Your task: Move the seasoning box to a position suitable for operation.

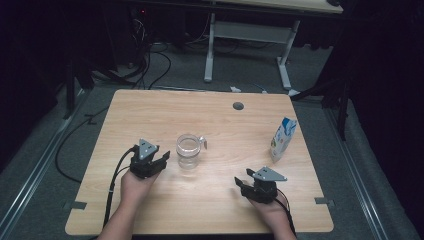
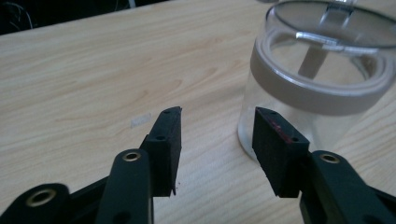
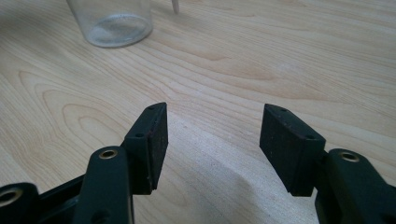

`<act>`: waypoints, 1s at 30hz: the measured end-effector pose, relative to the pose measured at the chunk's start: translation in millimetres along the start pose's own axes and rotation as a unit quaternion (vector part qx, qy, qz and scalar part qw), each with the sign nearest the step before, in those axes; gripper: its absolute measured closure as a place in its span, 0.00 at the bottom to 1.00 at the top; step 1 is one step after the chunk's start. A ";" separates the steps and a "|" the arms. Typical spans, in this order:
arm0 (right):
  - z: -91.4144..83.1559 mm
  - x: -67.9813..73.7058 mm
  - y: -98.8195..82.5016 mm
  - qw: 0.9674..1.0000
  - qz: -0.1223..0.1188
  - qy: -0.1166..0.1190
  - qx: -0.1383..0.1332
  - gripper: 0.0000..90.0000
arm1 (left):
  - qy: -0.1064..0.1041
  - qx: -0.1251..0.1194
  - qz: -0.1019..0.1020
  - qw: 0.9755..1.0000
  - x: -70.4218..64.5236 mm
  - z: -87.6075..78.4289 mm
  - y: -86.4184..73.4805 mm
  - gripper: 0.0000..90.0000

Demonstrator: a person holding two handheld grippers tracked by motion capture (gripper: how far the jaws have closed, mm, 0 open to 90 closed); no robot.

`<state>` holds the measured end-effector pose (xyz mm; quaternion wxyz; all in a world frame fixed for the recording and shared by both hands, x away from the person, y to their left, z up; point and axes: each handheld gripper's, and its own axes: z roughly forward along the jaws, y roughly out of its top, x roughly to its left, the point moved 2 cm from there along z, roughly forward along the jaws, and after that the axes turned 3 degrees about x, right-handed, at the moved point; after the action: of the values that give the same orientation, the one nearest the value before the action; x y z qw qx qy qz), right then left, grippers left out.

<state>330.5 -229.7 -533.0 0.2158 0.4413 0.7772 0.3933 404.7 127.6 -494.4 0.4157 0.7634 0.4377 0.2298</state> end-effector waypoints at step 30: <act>1.3 1.5 -0.6 1.000 -0.003 0.000 0.002 0.47 | -0.028 -0.017 0.005 0.999 -6.1 33.9 29.2 1.00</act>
<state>330.3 -228.1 -534.3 0.2161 0.4394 0.7793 0.3911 439.7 99.7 -488.5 0.4397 0.7645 0.4180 0.2178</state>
